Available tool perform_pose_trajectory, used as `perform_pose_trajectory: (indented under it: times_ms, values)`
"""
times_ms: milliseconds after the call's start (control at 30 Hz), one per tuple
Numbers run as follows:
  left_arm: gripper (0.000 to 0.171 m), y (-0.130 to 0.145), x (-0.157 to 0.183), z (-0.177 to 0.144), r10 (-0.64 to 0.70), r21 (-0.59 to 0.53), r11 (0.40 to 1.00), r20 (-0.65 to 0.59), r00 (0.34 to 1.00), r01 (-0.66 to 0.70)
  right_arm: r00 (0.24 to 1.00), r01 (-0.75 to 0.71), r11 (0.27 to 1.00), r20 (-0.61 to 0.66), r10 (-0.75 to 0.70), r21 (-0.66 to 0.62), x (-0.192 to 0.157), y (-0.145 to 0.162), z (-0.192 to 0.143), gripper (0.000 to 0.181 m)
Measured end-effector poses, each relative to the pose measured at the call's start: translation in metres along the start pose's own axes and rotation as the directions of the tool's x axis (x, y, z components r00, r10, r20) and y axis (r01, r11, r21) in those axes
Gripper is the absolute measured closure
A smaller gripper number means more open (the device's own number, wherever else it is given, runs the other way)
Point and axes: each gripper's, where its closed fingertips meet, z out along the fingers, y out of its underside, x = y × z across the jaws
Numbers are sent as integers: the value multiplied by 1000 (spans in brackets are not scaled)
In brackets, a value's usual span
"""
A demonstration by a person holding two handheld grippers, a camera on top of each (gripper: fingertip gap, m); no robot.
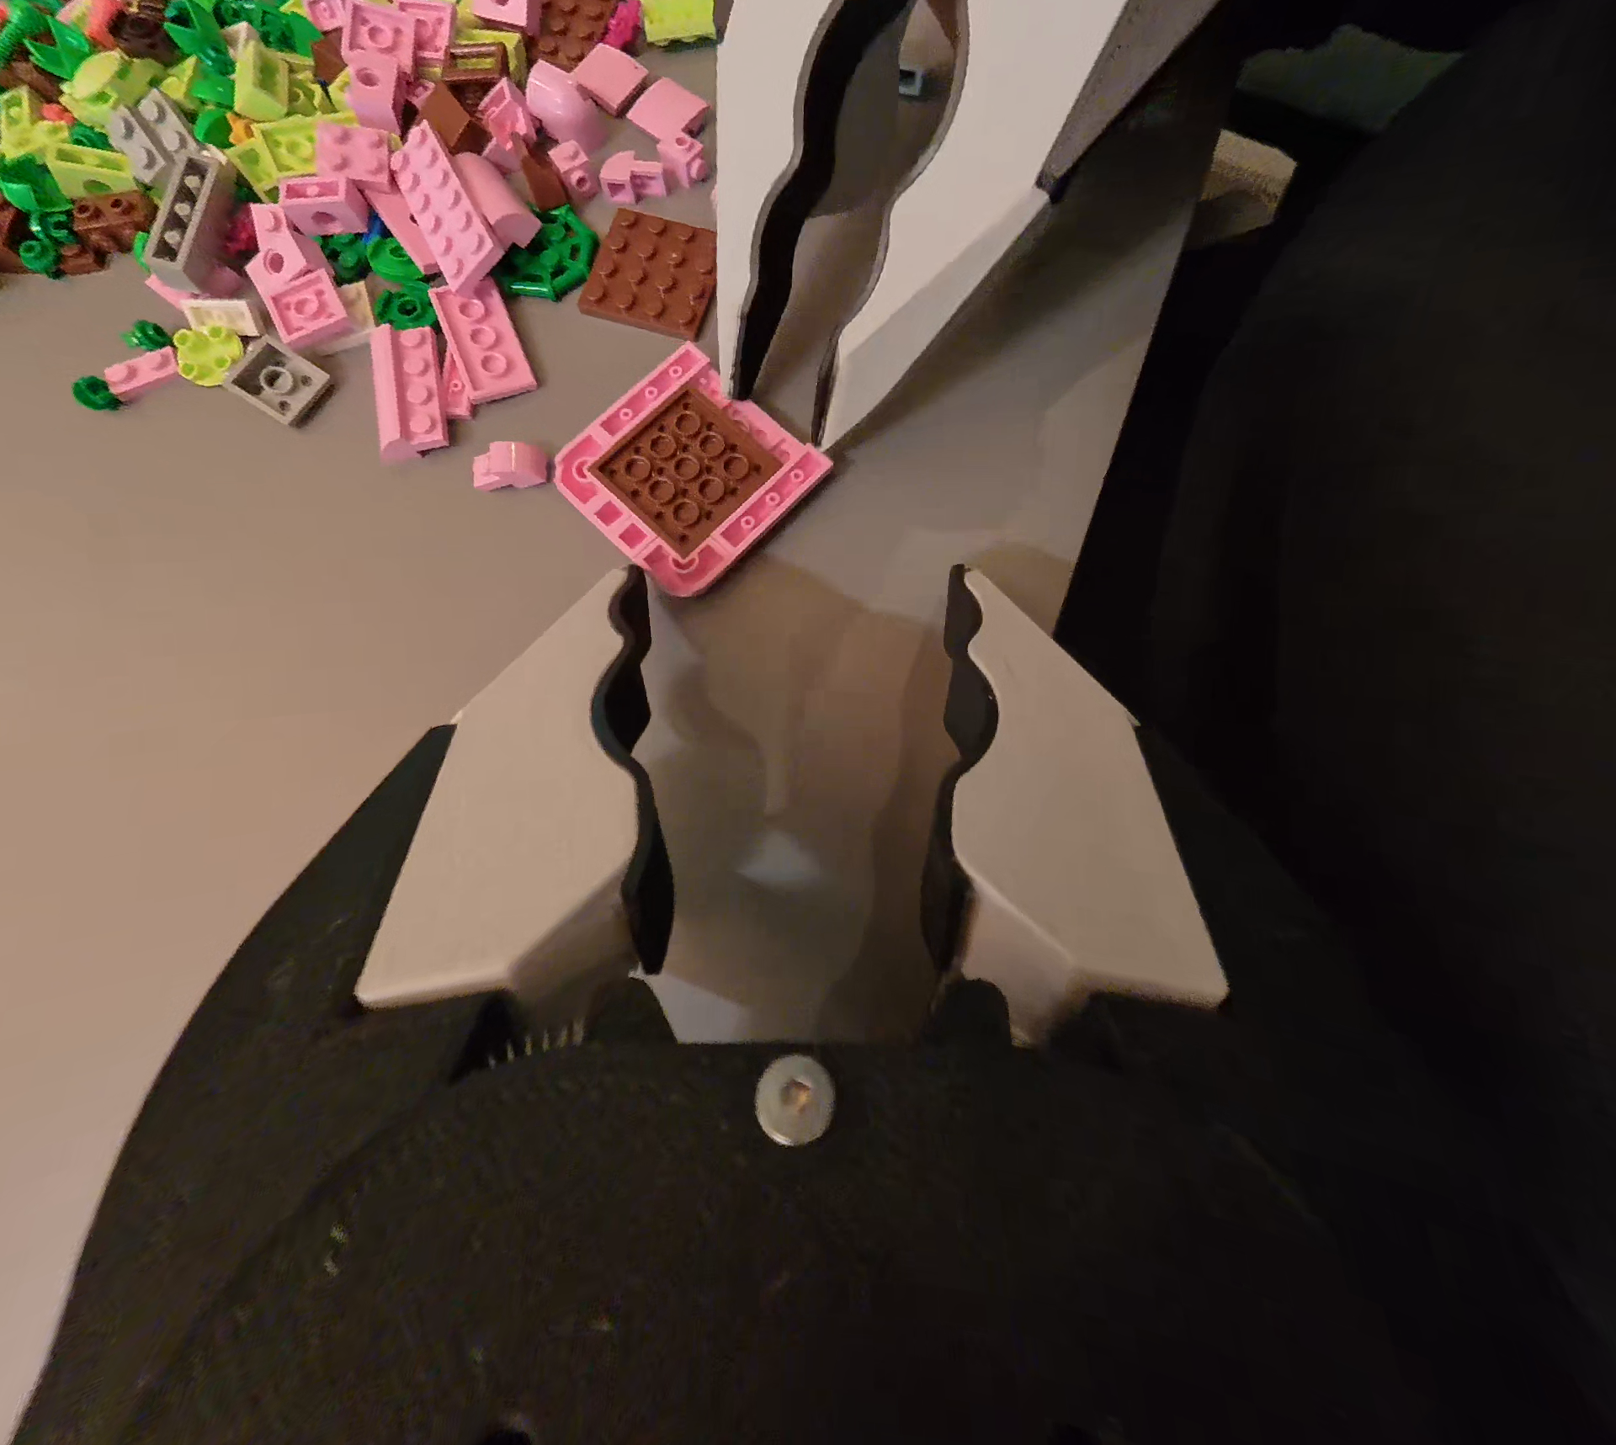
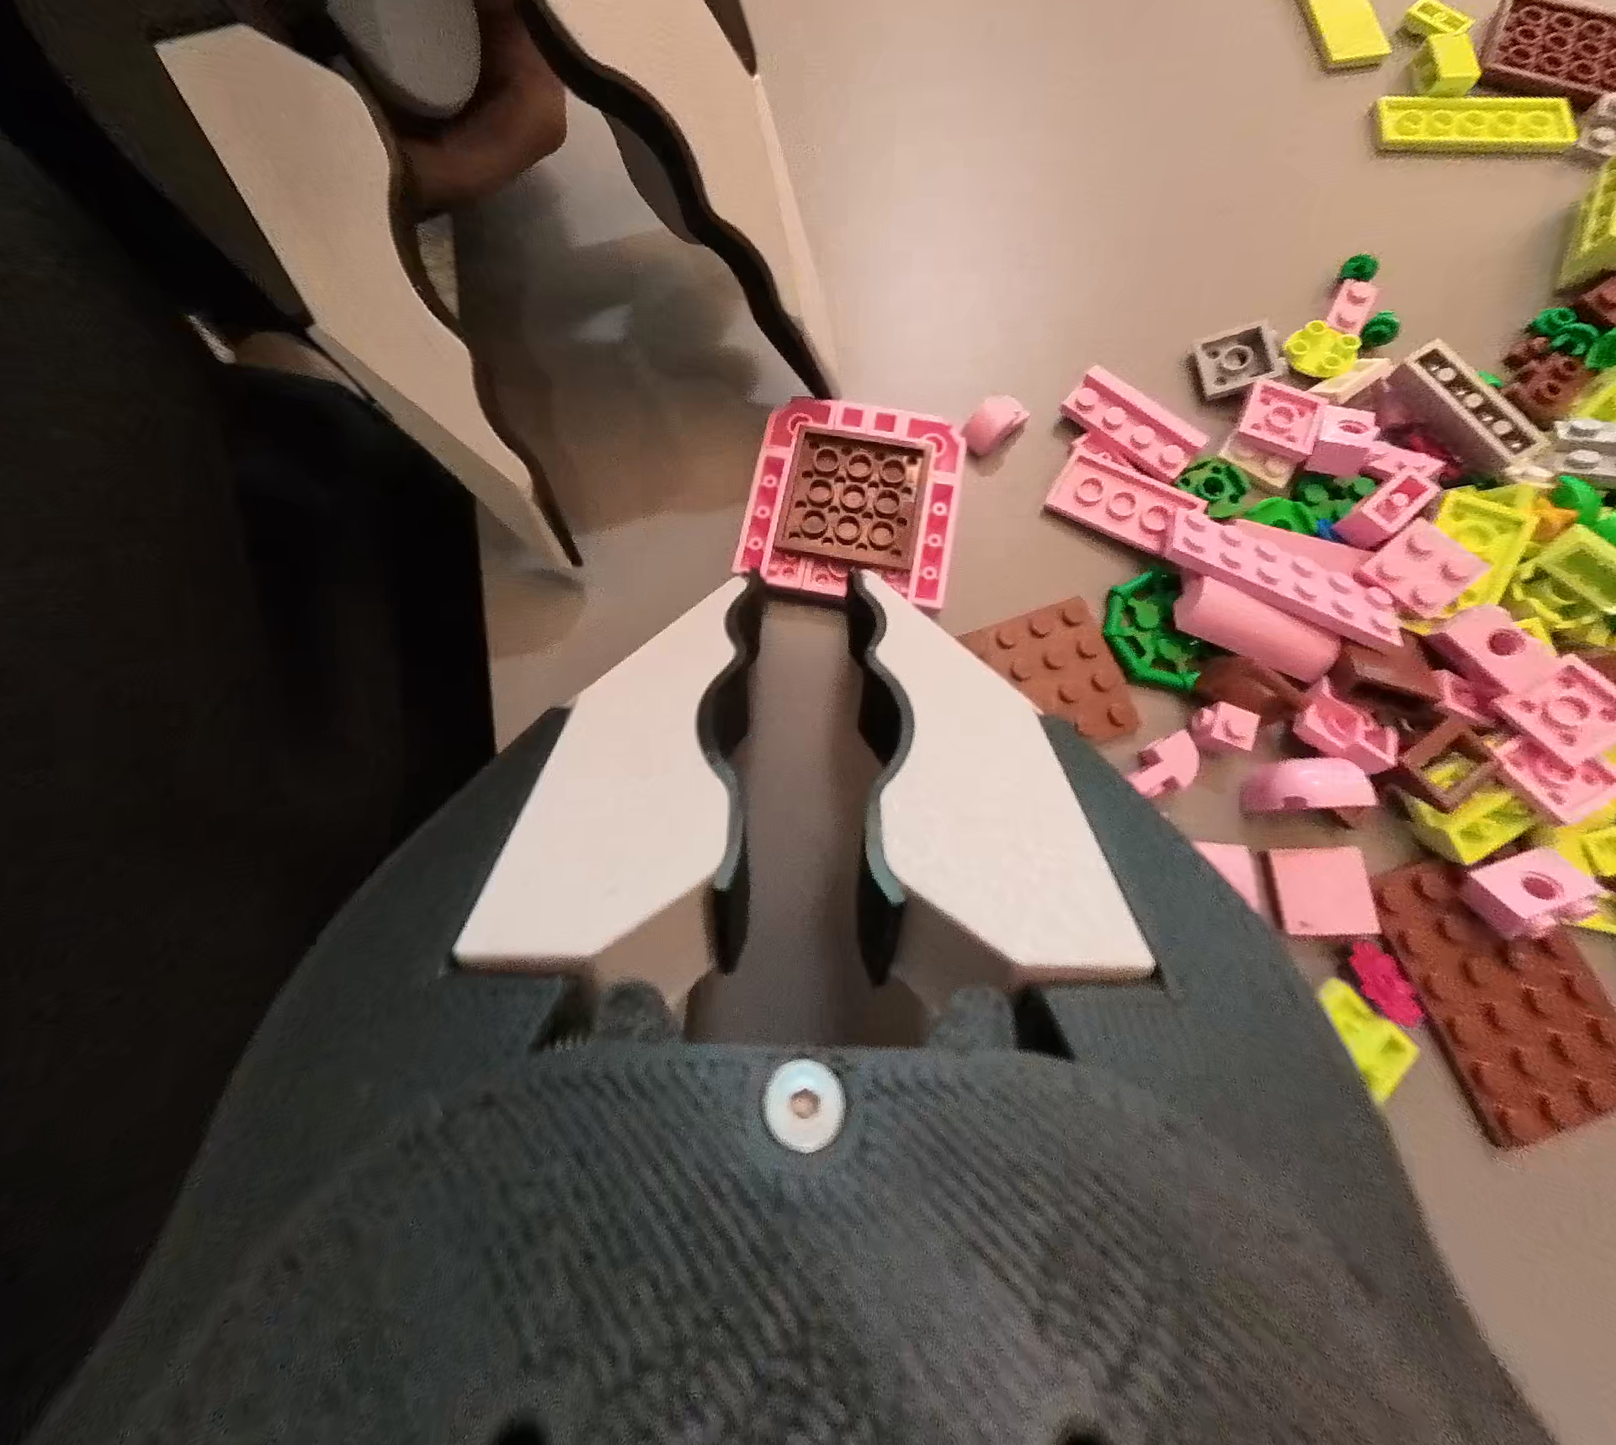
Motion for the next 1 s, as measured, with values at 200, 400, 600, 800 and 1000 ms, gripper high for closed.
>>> perform_pose_trajectory:
  times_ms: [200, 400, 600, 800, 1000]
  values:
    - [138, -1, 8, -8, 4, 29, 1000, -73, 997, -2, 993, -74, 996, 96, 70, 41, -7, -4, -8, 153]
    - [106, -25, -17, -5, -3, 135, 991, 51, 999, -4, 978, -163, 978, 155, 142, 128, -7, -17, -18, 155]
    - [102, -13, -17, 15, 80, -5, 997, 64, 995, -80, 998, -58, 995, 7, 57, 78, 8, -6, -11, 157]
    - [118, -12, -12, 18, 97, -22, 995, 28, 995, -97, 998, -49, 996, 32, 47, 74, 13, -6, -5, 158]
    - [120, -12, -9, 18, 103, -21, 994, 9, 995, -103, 998, -26, 998, 62, 23, 56, 15, -5, -2, 161]
